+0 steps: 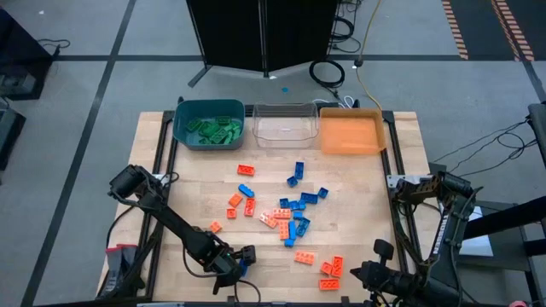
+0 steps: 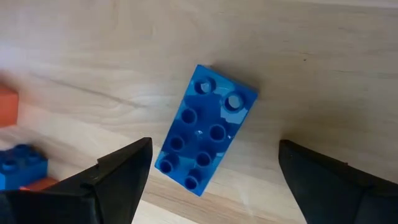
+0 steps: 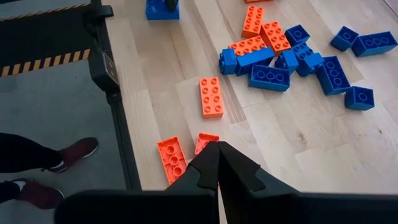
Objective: Sort blocks
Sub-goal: Put the blue game piece into the transparent bin
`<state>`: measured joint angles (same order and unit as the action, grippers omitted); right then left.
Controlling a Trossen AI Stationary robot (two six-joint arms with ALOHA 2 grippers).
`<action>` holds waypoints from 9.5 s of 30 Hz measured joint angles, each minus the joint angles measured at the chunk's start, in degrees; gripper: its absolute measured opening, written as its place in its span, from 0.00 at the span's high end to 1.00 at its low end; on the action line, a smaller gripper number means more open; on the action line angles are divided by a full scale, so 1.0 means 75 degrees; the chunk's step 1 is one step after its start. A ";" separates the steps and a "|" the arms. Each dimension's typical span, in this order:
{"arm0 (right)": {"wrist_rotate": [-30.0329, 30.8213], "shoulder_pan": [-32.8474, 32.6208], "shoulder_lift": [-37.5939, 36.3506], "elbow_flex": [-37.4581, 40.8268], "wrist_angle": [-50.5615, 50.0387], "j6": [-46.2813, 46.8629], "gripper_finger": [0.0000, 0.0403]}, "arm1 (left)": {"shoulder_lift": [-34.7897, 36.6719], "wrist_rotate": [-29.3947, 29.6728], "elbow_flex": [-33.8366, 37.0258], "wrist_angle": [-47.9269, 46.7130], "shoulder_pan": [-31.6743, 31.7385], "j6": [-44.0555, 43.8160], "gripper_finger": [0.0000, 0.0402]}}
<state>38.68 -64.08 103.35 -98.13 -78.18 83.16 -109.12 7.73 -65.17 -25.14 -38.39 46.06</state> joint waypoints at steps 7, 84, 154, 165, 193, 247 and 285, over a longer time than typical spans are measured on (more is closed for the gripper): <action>0.0006 -0.0075 0.0000 0.0000 0.0005 0.0019 1.00 | -0.0042 -0.0003 -0.0296 -0.0112 0.0009 0.0463 0.12; 0.0873 -0.0049 0.0000 -0.0006 0.0185 0.1266 1.00 | 0.2742 0.2382 -0.2170 0.1696 0.7352 -0.6399 0.65; 0.0830 0.0138 0.0003 0.1274 0.1121 0.2603 1.00 | 0.2512 -0.2361 0.0505 -0.2622 0.5701 -0.2430 0.34; 0.0823 0.0138 0.0003 0.1272 0.1118 0.2640 1.00 | 0.2462 -0.1666 0.1241 -0.0676 0.5816 -0.2024 0.34; 0.0789 0.0138 0.0003 0.1271 0.1074 0.2849 1.00 | 0.1271 -0.1755 0.0934 -0.1056 0.6116 -0.2084 0.77; 0.0606 0.0499 0.0003 0.1271 0.0489 0.3170 1.00 | 0.0376 -0.0615 -0.2304 -0.0144 0.9200 -0.4753 0.28; 0.0603 0.0499 0.0000 0.1269 0.0793 0.3020 1.00 | -0.1802 -0.2660 -0.4228 -0.0808 0.5113 -0.1677 0.26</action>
<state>43.20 -60.34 103.35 -88.61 -72.24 105.81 -122.63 -12.23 -96.88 -31.20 -0.04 33.48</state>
